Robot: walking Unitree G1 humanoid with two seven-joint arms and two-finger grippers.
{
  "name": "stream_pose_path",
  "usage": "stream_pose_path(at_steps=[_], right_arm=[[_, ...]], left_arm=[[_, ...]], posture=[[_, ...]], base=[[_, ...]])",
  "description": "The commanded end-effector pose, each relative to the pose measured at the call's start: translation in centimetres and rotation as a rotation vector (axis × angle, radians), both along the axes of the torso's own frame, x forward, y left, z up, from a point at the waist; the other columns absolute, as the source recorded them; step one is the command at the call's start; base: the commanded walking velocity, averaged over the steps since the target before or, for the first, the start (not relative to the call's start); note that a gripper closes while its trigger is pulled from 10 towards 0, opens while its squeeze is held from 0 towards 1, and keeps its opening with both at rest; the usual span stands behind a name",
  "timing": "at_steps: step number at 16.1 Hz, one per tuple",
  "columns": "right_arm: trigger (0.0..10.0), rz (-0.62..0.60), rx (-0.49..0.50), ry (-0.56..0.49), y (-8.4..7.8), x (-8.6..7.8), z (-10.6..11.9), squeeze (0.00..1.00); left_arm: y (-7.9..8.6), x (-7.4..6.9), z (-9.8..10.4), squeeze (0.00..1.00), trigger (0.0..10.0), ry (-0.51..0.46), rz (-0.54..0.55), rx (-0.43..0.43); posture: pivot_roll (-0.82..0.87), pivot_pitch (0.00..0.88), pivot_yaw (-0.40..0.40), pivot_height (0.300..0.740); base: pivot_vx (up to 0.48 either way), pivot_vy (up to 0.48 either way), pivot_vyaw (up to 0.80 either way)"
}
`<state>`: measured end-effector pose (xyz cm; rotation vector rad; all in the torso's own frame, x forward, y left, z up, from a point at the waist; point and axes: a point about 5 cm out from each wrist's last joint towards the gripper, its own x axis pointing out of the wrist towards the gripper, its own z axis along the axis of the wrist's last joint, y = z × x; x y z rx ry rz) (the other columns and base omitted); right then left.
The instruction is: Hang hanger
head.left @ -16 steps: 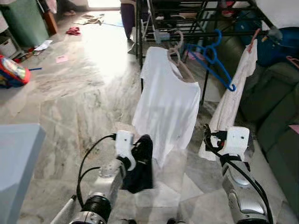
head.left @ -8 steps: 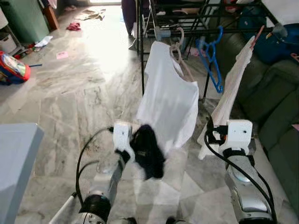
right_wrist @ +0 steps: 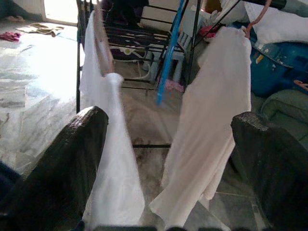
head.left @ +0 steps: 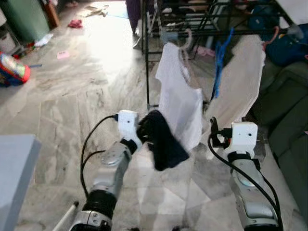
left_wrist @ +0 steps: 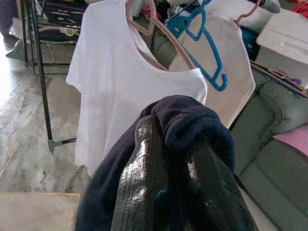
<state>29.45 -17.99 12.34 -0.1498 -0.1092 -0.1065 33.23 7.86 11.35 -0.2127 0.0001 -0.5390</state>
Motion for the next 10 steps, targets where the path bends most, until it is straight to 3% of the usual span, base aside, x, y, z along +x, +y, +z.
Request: stream_pose_path(at_steps=[1,10], right_arm=[[10.0,-0.019,-0.001,0.007,-0.29,-0.16,-0.11,0.00],[10.0,-0.011,0.009,0.011,0.03,-0.07,-0.21,0.00]], left_arm=[[-0.74,-0.14,0.68,0.00,10.0,-0.025,-0.024,-0.017],[-0.74,-0.36,0.40,0.00,10.0,-0.007,-0.032,-0.005]], posture=[[-0.01,0.138,-0.005,0.740],[-0.01,0.141,-0.003,0.740]], base=[[0.292,0.000,0.00],[0.286,0.000,0.00]])
